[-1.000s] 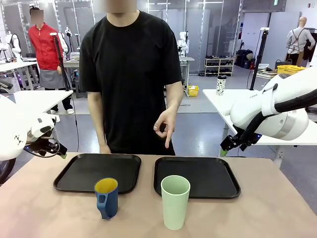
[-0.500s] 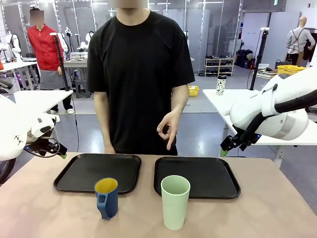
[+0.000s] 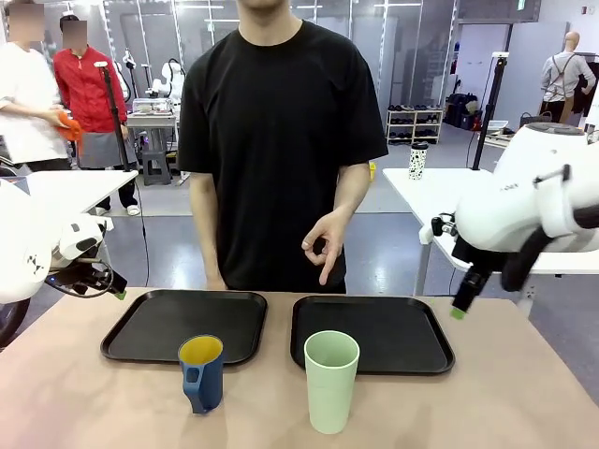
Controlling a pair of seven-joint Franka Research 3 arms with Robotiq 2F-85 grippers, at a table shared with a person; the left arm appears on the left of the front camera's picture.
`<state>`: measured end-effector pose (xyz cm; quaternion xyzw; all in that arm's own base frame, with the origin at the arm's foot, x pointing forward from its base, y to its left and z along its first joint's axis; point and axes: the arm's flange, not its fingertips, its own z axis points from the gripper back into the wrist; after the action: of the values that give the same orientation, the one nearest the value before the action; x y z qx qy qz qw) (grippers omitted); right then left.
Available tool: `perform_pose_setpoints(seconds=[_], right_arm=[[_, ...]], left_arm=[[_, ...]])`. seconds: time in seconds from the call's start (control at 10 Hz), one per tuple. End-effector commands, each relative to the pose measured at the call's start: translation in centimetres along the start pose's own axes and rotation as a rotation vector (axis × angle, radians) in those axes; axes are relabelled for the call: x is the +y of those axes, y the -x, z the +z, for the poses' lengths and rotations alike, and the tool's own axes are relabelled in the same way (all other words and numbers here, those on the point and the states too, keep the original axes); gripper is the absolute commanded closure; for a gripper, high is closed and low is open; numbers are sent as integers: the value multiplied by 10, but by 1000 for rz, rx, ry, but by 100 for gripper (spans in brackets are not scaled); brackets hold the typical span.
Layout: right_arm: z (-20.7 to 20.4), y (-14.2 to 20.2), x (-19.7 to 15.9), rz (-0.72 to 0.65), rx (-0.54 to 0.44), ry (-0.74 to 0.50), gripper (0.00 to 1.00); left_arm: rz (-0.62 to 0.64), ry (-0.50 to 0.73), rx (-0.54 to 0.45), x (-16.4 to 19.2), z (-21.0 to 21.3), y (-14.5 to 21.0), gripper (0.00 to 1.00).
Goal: Sort and store the cups by type.
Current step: Pick up the Reusable plastic cup.
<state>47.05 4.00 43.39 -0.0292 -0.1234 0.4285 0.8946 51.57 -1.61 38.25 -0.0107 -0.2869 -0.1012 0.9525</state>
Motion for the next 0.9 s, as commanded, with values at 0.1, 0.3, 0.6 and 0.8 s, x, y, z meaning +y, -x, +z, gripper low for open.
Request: perform_pose_setpoints(seconds=[0.1, 0.3, 0.6, 0.8], right_arm=[[12, 31, 4, 344, 23, 15, 0], [7, 42, 11, 550, 62, -44, 0], [3, 45, 14, 642, 103, -32, 0], [1, 40, 18, 606, 80, -61, 0]], left_arm=[[-1, 0, 0, 0, 1, 0, 0], [-1, 0, 0, 0, 1, 0, 0], [-1, 0, 0, 0, 1, 0, 0], [-1, 0, 0, 0, 1, 0, 0]])
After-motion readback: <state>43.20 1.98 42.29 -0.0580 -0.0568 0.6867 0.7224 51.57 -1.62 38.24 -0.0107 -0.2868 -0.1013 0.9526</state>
